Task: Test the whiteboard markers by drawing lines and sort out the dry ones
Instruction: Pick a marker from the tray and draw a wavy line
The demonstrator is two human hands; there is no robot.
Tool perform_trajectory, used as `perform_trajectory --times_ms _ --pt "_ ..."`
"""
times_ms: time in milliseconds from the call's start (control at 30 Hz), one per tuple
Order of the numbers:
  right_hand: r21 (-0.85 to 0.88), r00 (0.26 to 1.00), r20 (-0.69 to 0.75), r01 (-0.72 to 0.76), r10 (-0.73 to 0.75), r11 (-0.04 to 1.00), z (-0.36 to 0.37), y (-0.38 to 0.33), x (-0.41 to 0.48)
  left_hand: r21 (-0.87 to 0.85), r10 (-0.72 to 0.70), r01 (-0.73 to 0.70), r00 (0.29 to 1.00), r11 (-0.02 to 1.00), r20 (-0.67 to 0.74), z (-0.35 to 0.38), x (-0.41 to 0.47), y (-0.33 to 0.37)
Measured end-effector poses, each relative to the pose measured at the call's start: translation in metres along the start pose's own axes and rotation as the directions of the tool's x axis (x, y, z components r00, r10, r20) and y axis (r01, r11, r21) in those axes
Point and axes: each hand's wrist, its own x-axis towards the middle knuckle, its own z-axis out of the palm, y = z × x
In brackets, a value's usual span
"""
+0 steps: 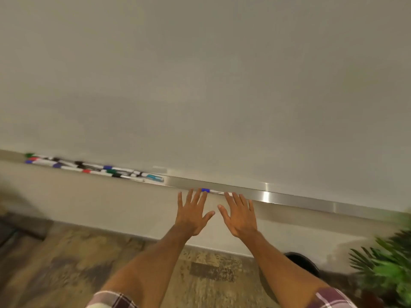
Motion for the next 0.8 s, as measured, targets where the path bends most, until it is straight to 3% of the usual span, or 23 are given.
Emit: perform_trajectory --times_ms 333,800 --pt "-0.015 0.958 0.133 0.259 -0.255 0.966 0.030 -0.160 0.025 -0.071 -0.356 0.355 0.934 0.932 0.001 -0.002 -0.072 -0.149" --pt "-0.002 0.891 0.145 0.436 -0.431 0.900 0.078 -0.404 0.028 -0.096 -0.533 0.528 0.845 0.844 -0.040 -0.013 -0.163 -0.375"
